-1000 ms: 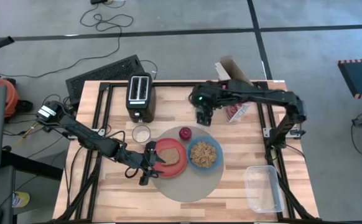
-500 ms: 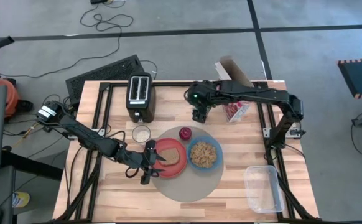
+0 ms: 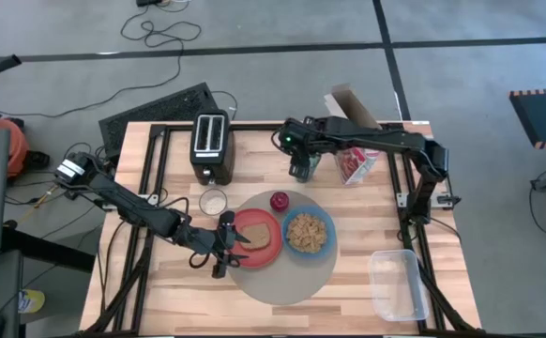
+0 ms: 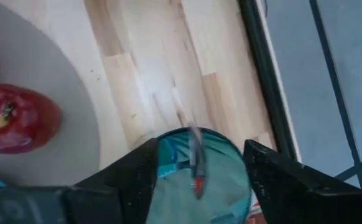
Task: Arrange a breakfast setting
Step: Move the spoon to the right of the placemat
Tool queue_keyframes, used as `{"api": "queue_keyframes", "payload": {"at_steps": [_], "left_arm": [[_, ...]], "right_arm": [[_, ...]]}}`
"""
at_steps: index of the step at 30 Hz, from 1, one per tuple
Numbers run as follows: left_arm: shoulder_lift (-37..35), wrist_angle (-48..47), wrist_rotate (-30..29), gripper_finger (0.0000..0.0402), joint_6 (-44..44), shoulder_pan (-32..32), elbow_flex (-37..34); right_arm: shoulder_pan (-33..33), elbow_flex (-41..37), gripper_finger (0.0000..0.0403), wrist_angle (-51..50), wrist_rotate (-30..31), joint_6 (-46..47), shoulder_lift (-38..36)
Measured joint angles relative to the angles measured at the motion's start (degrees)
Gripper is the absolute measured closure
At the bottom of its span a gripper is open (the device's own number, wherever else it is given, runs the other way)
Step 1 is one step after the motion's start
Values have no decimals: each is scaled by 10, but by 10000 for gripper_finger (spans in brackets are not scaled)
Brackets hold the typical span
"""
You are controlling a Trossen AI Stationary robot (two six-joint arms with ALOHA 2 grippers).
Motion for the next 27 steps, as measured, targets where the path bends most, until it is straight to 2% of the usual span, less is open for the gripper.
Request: {"api": "queue_keyframes", "payload": {"at_steps": [4,12,16,20,27], "left_arm": [[0,-1,0,208,0,0,0],[0,0,-4,208,-1,0,0],[0,0,-4,208,-1,0,0],[0,1,-4,208,-1,0,0],[0,2,-4,208,-1,0,0]], "right_arm": [[0,0,185,-2,-1,-3,-1],[0,0,318,0,-1,-13,-1],[1,0,363,-1,2,-15,-1],[3,0,374,-3,-1,-17,-1],[9,0,357,-6,10,-18,-1]]}}
